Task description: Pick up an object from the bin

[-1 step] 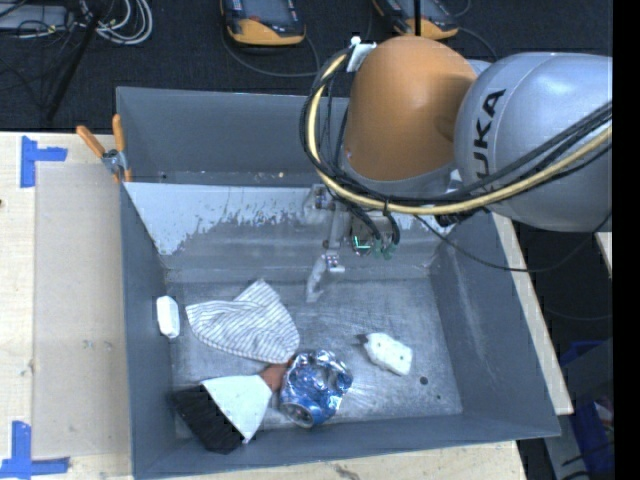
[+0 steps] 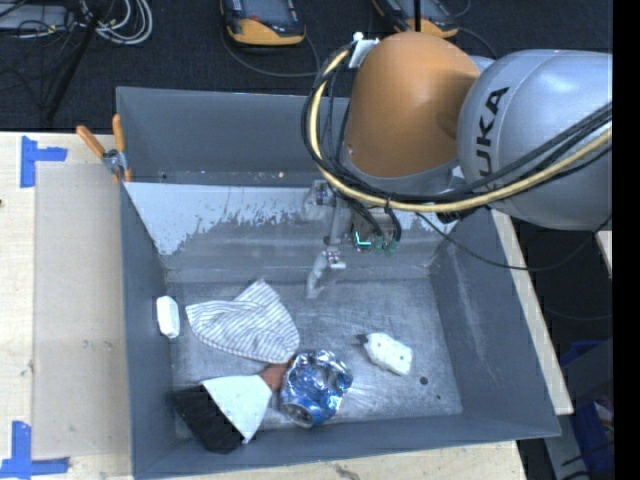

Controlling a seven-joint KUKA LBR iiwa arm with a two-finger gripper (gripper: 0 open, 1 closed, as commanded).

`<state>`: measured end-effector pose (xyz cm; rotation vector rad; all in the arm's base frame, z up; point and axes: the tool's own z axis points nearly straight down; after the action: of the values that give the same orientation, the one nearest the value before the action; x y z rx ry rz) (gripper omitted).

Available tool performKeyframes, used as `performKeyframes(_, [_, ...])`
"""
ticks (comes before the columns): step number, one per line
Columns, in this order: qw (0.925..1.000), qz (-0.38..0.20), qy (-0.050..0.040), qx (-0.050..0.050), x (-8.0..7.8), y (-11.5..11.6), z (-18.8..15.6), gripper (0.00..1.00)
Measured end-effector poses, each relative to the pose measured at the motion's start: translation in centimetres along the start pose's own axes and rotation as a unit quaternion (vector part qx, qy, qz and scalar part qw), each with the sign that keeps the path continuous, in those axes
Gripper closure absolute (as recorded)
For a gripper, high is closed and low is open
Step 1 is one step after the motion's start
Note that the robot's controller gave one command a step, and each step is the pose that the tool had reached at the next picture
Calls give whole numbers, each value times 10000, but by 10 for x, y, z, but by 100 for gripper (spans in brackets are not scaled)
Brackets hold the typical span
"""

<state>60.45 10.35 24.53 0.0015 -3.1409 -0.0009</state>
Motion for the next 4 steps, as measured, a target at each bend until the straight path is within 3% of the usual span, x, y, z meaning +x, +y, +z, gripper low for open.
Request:
performKeyframes(1, [9997, -252, -31, 0, 7, 22, 52, 0])
performKeyframes(2, [9995, -331, -19, -3, -4, 25, 119, 0])
performKeyframes(3, [9989, -474, 7, 1, 7, 32, 159, 100])
performKeyframes(4, [9989, -470, 8, 0, 7, 32, 159, 100])
